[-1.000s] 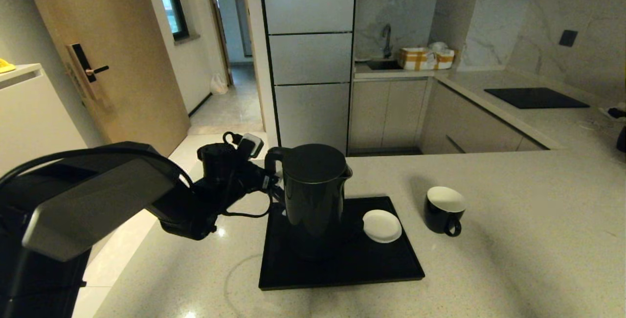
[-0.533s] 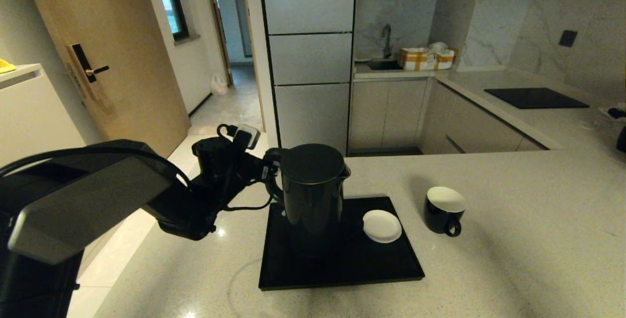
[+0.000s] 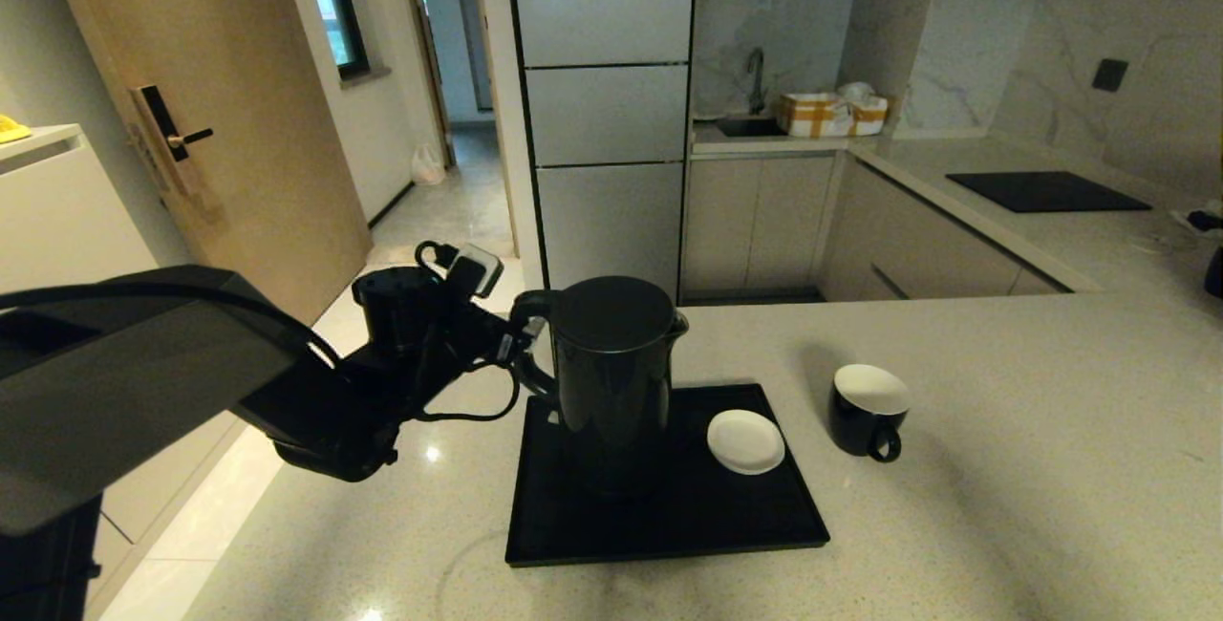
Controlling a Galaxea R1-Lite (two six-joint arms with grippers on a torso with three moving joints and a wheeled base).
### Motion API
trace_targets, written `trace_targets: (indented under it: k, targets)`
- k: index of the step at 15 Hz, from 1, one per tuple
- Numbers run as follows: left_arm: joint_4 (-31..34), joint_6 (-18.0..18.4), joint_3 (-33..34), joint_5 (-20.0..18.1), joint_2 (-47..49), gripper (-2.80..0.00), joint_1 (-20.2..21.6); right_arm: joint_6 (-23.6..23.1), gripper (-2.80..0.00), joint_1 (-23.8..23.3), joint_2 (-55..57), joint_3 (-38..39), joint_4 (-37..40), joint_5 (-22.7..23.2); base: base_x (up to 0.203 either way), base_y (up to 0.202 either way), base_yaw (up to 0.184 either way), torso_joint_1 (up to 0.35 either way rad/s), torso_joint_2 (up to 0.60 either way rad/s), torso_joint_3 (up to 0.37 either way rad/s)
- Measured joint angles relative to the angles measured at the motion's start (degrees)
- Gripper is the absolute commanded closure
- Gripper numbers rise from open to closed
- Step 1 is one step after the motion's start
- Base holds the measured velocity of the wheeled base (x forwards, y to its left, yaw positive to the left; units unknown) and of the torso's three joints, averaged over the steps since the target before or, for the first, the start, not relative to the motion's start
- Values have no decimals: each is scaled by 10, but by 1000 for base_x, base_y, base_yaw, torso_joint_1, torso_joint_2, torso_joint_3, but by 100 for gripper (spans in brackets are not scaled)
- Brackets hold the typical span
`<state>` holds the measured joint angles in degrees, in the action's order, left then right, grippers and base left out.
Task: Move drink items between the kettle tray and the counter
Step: Pick up the kettle
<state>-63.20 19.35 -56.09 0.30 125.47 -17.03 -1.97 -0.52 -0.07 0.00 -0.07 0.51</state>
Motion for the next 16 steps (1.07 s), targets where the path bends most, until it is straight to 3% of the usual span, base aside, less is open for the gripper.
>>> trace_targets:
  k: [4,8,13,16]
  targets:
    - [0,0,17,-23,-3,-280,0,0,0,0,0,0,0,0,0,0,0,0,0,0]
    - [17,6,44,-102,-10,-280,5,0,0,0,0,0,0,0,0,0,0,0,0,0]
    - [21,15,42,-124,-7,-280,22,0,0,0,0,0,0,0,0,0,0,0,0,0]
    - [49,16,21,-108,-5,-280,24,0,0,0,0,0,0,0,0,0,0,0,0,0]
